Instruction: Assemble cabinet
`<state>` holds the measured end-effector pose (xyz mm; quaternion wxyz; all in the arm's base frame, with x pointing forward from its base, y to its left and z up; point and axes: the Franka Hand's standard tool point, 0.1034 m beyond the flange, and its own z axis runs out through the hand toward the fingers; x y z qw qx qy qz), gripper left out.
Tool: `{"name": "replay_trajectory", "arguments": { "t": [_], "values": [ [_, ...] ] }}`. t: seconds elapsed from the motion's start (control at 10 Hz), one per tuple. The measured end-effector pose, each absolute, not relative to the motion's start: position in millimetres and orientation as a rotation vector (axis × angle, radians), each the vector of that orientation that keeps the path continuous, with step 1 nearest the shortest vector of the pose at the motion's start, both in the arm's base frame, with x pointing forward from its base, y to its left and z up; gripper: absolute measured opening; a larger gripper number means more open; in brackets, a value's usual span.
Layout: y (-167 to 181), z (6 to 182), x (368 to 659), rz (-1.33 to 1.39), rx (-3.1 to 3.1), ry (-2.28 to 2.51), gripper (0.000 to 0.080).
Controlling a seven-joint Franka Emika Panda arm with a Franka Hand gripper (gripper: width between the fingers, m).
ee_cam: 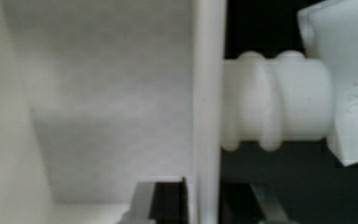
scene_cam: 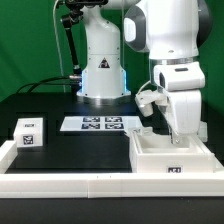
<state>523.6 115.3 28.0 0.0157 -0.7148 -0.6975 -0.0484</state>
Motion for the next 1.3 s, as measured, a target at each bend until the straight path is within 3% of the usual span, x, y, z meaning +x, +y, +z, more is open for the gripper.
{"name": "replay_trajectory", "arguments": {
  "t": [0.1,0.3,0.4,0.5,0.6,0.9,1.3],
  "values": [
    [115,27.9,523,-0.157,-2.241,-2.153,0.0132],
    [109,38.3,519,-0.22,-2.304,-2.119,0.0498],
    [106,44.8,514,-0.231,-2.352,-2.074,0.0634],
    [102,52.9,507,-0.239,-2.405,-2.022,0.0634],
    [100,64.8,498,-0.264,-2.466,-1.966,0.0768],
    [128,80.5,473,-0.273,-2.644,-1.696,0.0798],
    [135,79.6,468,-0.267,-2.644,-1.692,0.0797]
  ]
}}
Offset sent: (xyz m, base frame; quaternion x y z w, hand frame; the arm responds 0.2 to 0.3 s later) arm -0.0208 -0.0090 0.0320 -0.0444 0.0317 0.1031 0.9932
